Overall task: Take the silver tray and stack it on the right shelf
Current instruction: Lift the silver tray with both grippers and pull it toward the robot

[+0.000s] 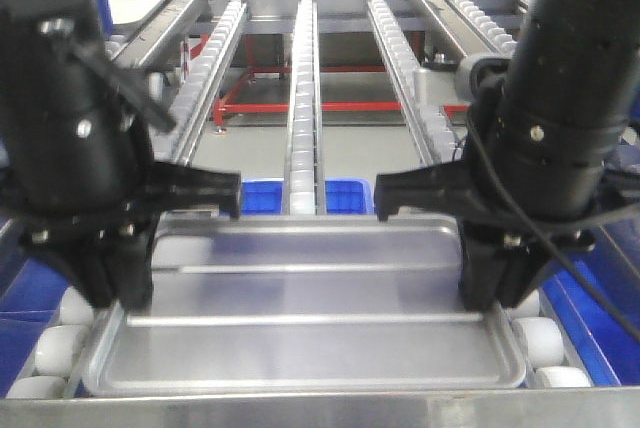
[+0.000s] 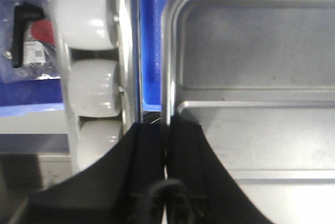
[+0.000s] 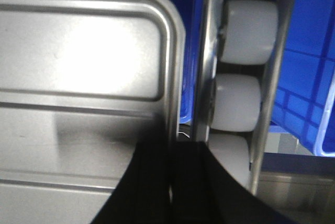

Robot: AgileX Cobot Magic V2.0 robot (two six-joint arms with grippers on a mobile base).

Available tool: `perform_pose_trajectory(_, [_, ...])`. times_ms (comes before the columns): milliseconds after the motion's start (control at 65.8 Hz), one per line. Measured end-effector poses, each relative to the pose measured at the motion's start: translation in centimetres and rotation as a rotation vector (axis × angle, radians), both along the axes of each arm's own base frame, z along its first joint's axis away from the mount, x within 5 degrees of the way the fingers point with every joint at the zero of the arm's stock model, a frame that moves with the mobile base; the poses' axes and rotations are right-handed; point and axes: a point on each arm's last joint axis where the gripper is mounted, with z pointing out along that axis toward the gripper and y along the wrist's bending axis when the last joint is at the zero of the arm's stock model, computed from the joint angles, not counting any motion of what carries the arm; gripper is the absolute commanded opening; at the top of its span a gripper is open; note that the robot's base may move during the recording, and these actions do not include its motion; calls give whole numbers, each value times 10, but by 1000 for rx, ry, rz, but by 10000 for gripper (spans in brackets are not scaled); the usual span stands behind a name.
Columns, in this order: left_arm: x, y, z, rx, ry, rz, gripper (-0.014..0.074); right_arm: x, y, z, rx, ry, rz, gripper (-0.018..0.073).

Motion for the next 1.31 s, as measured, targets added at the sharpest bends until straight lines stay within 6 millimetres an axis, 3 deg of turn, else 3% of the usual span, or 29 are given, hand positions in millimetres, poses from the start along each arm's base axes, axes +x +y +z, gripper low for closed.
perform_pose_trajectory(152, [2, 0, 21, -3, -21, 1, -100, -1, -1, 17, 9, -7, -27, 60])
perform_pose_trajectory(395, [-13, 11, 53, -45, -61, 8, -100, -13, -7, 42, 59, -35, -93, 60])
perform_pose_trajectory(730, [-59, 28, 40, -92, -28, 45, -100, -63, -3, 39, 124, -14, -105, 61])
perform_pose_trajectory(1019, [-101, 27, 27, -85, 13, 21, -100, -101, 3, 26, 115, 31, -73, 61])
perform_pose_trajectory(1307, [-115, 21, 25, -84, 12, 5, -100, -110, 0, 20, 91, 58, -75, 61])
